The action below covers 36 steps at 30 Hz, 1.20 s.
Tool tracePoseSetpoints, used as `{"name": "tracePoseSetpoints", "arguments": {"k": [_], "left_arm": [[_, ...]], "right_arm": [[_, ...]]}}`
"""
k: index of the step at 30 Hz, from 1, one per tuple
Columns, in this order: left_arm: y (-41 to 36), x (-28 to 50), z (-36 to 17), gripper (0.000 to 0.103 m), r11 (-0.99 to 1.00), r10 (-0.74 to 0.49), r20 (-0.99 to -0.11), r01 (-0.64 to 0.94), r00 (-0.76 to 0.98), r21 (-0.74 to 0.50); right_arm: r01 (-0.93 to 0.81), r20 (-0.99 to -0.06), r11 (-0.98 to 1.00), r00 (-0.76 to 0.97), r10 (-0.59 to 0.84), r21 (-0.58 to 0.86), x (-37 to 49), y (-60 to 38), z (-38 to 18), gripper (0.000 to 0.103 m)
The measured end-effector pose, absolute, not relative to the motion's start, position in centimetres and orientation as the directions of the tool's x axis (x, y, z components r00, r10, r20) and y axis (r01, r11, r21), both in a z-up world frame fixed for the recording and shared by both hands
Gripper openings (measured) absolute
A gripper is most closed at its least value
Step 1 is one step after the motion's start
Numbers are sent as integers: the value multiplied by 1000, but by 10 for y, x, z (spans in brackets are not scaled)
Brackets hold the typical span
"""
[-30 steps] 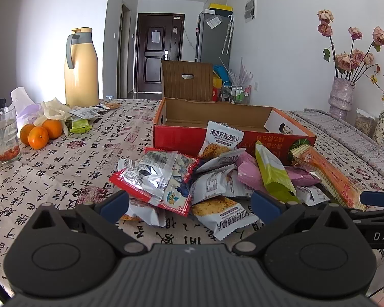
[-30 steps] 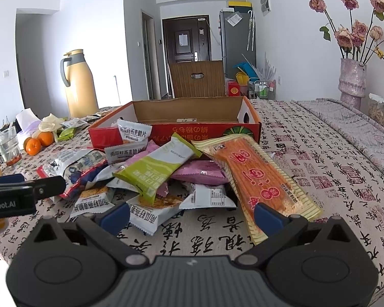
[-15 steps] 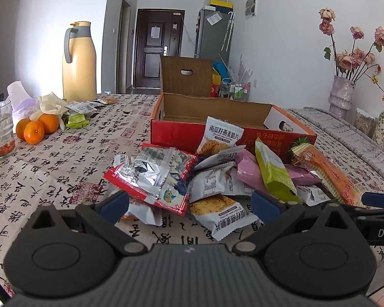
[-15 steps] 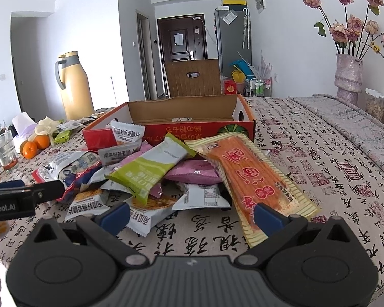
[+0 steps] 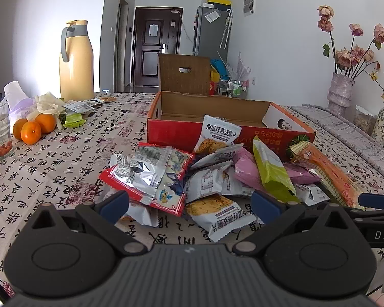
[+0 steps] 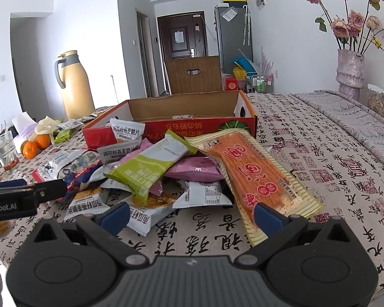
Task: Organize snacks
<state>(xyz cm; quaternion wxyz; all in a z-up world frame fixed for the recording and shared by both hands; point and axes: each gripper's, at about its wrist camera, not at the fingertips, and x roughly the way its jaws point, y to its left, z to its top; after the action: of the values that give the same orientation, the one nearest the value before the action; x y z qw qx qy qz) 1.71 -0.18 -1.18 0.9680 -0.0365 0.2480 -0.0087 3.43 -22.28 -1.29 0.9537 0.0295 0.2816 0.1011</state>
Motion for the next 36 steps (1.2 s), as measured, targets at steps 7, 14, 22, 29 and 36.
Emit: {"name": "tracePoseSetpoints", "arguments": {"k": [7,14,22,29,36], "left_arm": [[-2,16,-10,103,997,-40,-478,2,877,-80],[-2,16,-10,103,997,-39,-480,0,876,-83],[-1,20,-12,103,997,-31,-484,-8,874,-79],[-1,24,-12,103,996,-22,-485,-20,874,-82],[-3,27,-13,103,997,-20,-489,-20,872,-77]], "right_arm": [[-178,-530,977,821,214,118,34,-223,-12,103],[-178,-528,976,821,218,126,35,-226,-12,103],[-150,-504,987,849,157,54,46,-238,-7,103],[-144,-532,989,836,130,16,82,-260,-8,103],[-190,-591,982,790,163,17,123,-271,-20,100]]}}
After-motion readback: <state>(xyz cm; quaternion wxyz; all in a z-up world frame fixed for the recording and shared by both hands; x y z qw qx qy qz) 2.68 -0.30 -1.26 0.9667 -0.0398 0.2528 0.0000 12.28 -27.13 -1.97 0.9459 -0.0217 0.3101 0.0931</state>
